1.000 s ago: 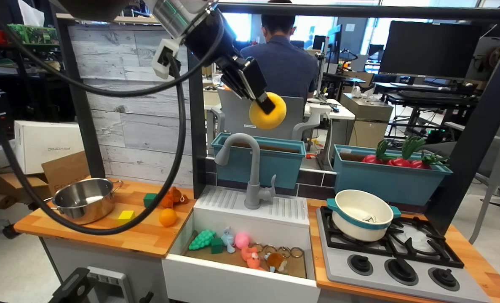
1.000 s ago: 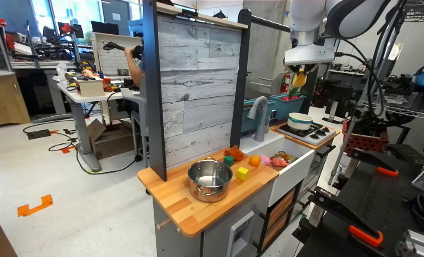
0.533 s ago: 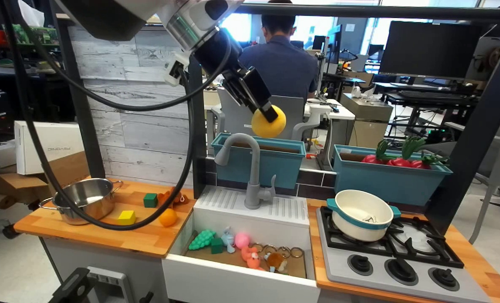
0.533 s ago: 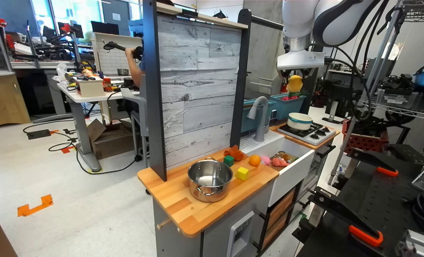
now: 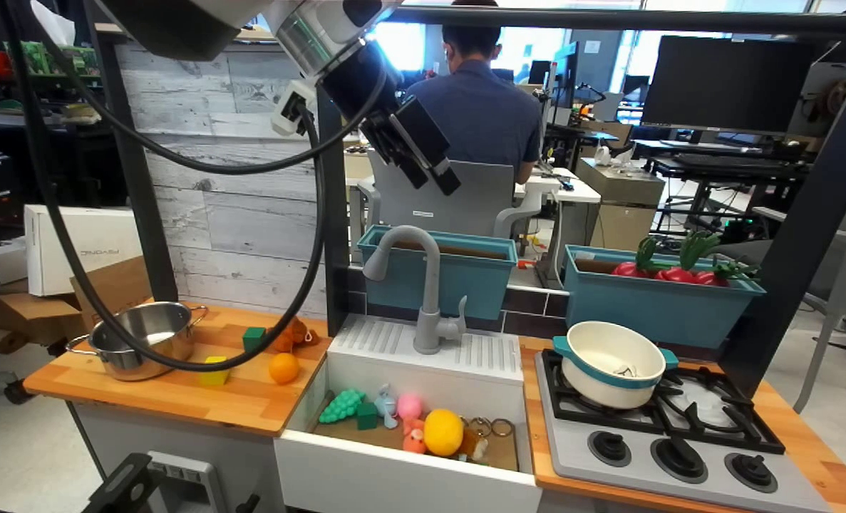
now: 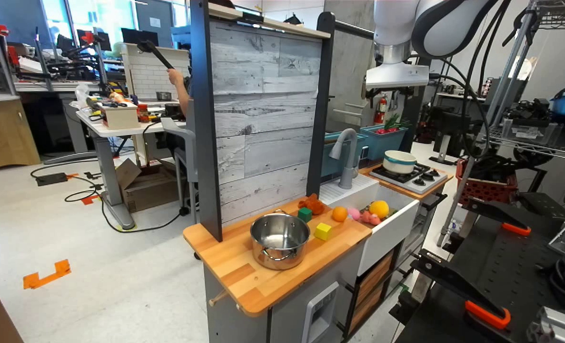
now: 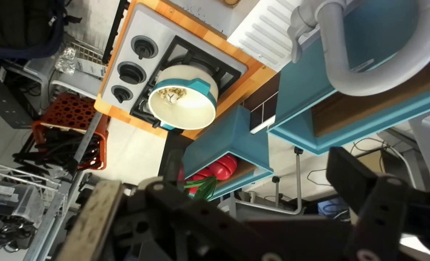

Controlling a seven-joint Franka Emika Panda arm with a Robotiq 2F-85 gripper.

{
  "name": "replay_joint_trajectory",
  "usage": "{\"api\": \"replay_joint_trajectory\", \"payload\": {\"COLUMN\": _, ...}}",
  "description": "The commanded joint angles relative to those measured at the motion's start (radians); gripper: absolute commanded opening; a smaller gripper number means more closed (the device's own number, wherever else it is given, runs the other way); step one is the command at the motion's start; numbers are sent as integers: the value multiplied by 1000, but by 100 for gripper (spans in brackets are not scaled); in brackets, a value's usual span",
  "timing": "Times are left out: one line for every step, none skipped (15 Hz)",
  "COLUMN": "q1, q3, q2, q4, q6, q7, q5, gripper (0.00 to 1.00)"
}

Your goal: Remove the yellow plush toy from the silver pot, put it in the sink and put the yellow block, plastic orange and brown toy in the silver pot

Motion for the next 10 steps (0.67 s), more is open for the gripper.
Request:
{"api": "replay_joint_trajectory", "payload": {"q1": -62, "q3": 84, "q2": -30, "q4": -47, "q6": 81, "q7": -210, "q5": 202, "gripper": 100}}
{"api": "replay_joint_trajectory", "payload": {"q1": -60, "q3": 102, "q2": -29, "q4": -58, "q6": 93, "q7": -274, "q5": 271, "gripper": 100}}
{"api": "replay_joint_trajectory", "payload": {"q1": -53, "q3": 117, "q2": -33, "q4": -74, "q6": 102, "q7": -335, "q5": 334, "gripper": 100}}
{"api": "replay_joint_trajectory", "payload": {"q1": -41, "q3": 133, "q2": -41, "q4": -91, "q6": 106, "q7": -400, "q5": 400, "gripper": 100}}
{"api": "replay_joint_trajectory", "payload": {"q1": -24, "q3": 148, "q2": -49, "q4": -109, "q6": 109, "q7": -461, "q5": 464, "gripper": 100}}
{"api": "replay_joint_trajectory", "payload": {"q1": -11, "q3": 166, "q2": -56, "q4": -124, "q6": 107, "q7": -530, "q5": 531, "gripper": 100}}
{"api": "replay_joint_trajectory", "payload": {"q1": 7, "q3": 185, "q2": -55, "q4": -133, "q6": 97, "q7": -592, "q5": 592, "gripper": 100}}
{"api": "replay_joint_trajectory", "payload": {"q1": 18, "q3": 208, "q2": -55, "q4": -137, "q6": 79, "q7": -658, "q5": 653, "gripper": 100}}
{"api": "replay_joint_trajectory", "payload": {"q1": 33, "q3": 227, "q2": -45, "q4": -130, "q6": 55, "q7": -720, "q5": 709, "gripper": 100}}
{"api": "replay_joint_trajectory", "payload": {"q1": 50, "q3": 241, "q2": -34, "q4": -118, "q6": 19, "q7": -777, "q5": 756, "gripper": 100}}
